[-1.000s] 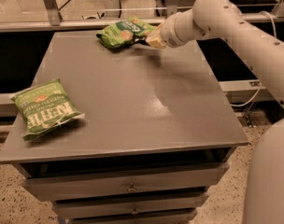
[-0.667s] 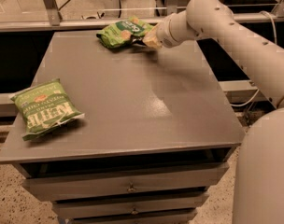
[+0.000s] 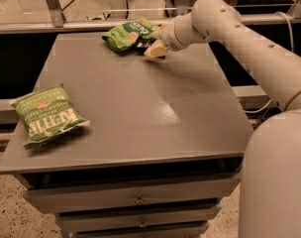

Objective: Move rxbar chocolate near green rice chip bag

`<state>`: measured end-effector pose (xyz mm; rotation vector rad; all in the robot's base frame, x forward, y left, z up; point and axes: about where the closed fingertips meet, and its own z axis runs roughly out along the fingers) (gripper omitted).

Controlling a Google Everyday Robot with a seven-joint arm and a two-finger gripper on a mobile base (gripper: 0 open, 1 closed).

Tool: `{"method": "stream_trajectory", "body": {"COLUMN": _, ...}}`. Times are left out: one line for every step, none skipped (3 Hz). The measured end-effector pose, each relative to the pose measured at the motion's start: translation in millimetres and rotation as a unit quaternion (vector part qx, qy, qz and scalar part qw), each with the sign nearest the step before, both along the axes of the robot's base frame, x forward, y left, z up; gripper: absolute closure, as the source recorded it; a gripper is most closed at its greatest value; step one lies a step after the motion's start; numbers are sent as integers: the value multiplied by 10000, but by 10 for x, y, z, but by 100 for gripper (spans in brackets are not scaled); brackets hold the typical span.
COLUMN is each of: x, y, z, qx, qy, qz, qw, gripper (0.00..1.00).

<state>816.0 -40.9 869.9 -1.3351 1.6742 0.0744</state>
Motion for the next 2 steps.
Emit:
{"method": "stream_trajectory", "body": {"x": -30, "y": -83, "z": 15, "qx": 85, "qy": 63, "qz": -18, "qw": 9999, "gripper": 0}}
{"method": "stream_trajectory", "body": {"x": -143, "y": -442, "z": 82, "qx": 579, "qy": 306, "qz": -167, "qw": 9977, "gripper": 0}}
